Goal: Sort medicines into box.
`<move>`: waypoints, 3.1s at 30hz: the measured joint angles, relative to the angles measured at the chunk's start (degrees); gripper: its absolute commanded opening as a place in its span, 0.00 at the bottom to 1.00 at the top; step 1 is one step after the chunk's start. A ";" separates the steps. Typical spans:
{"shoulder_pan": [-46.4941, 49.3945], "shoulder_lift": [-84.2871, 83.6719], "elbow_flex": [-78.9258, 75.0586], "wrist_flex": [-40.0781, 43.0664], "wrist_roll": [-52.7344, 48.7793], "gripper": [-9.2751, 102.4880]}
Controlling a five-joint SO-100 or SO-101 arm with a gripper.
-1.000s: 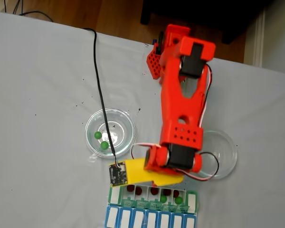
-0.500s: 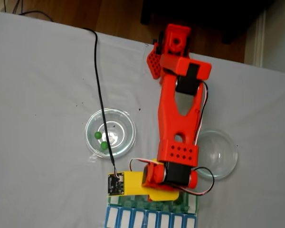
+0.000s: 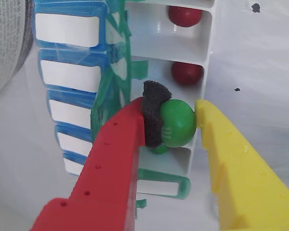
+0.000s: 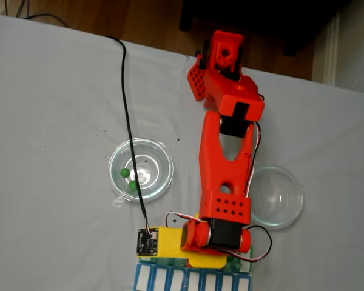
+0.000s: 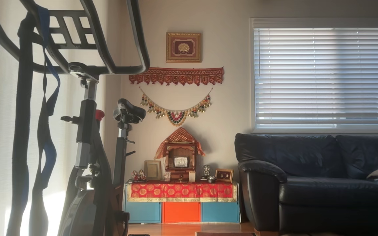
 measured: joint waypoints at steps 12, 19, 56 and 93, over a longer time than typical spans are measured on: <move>-0.97 2.02 12.13 -13.18 7.29 0.09; -0.97 2.55 13.10 -13.18 6.68 0.31; 14.06 35.86 32.43 7.29 -26.28 0.09; 25.84 44.30 69.43 -30.23 -2.37 0.21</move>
